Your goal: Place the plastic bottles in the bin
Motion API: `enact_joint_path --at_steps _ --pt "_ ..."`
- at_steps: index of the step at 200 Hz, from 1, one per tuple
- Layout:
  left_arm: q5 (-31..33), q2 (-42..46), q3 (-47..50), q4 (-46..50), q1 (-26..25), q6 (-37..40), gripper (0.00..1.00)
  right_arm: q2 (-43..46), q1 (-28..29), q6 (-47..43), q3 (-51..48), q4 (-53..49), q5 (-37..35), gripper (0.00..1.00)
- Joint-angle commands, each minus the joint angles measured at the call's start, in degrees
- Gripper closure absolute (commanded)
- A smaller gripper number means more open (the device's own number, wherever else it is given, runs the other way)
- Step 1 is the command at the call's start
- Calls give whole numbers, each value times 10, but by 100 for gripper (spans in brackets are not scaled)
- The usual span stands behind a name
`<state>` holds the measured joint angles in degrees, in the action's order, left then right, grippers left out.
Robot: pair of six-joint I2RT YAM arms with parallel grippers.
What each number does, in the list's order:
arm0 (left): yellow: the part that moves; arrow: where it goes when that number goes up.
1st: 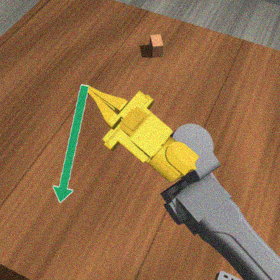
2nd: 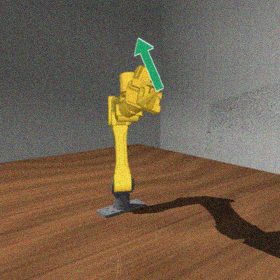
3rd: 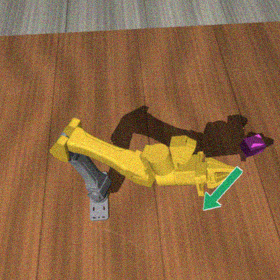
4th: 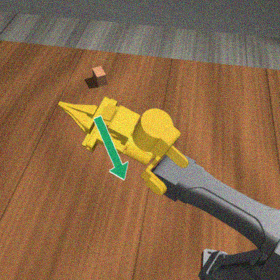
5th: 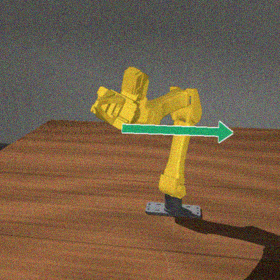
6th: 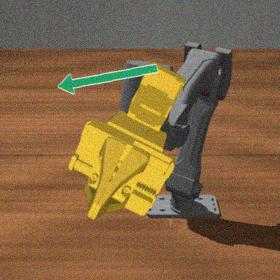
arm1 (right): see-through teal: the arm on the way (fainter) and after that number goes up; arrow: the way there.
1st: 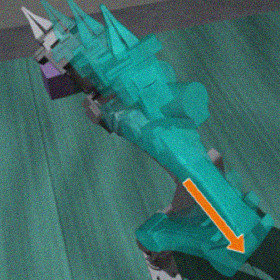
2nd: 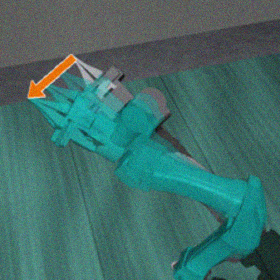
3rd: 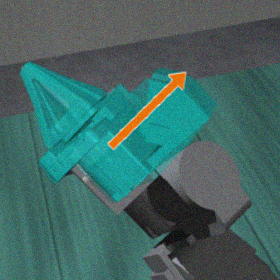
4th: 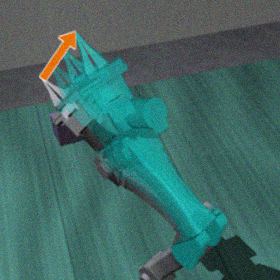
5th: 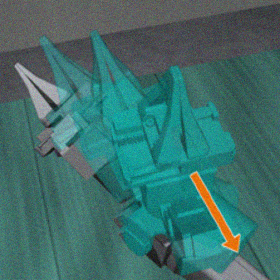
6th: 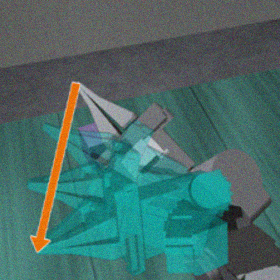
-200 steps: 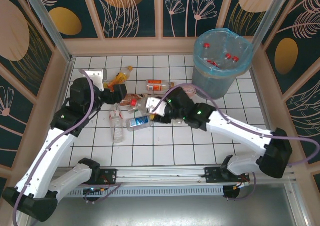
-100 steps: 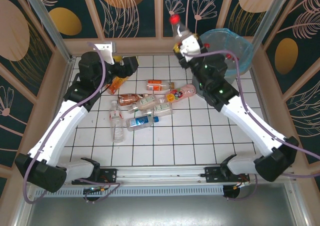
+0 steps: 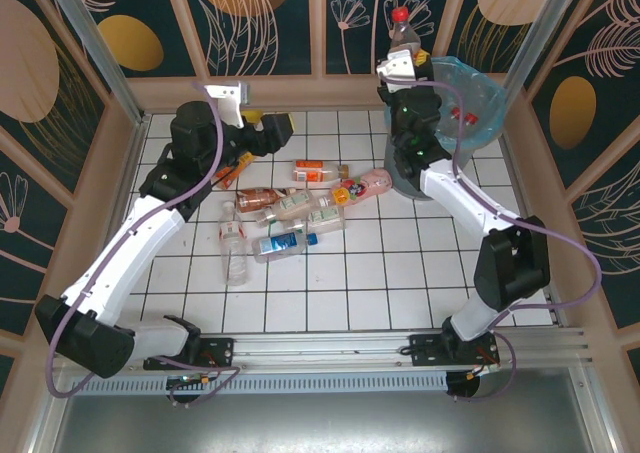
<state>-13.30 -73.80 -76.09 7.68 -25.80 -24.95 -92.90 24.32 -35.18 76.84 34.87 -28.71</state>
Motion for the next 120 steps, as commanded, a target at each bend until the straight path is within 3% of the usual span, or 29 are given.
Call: enact_joint_path --at_steps 1,43,120 --pt "-7 1 9 -22 -2 -1 16 4 -20 61 20 48 -14 60" --pt "-6 1 29 -32 -1 -12 16 30 -21 137 31 6 38 61" --pt "-1 14 49 -34 -2 -19 16 29 -52 98 12 4 13 62"
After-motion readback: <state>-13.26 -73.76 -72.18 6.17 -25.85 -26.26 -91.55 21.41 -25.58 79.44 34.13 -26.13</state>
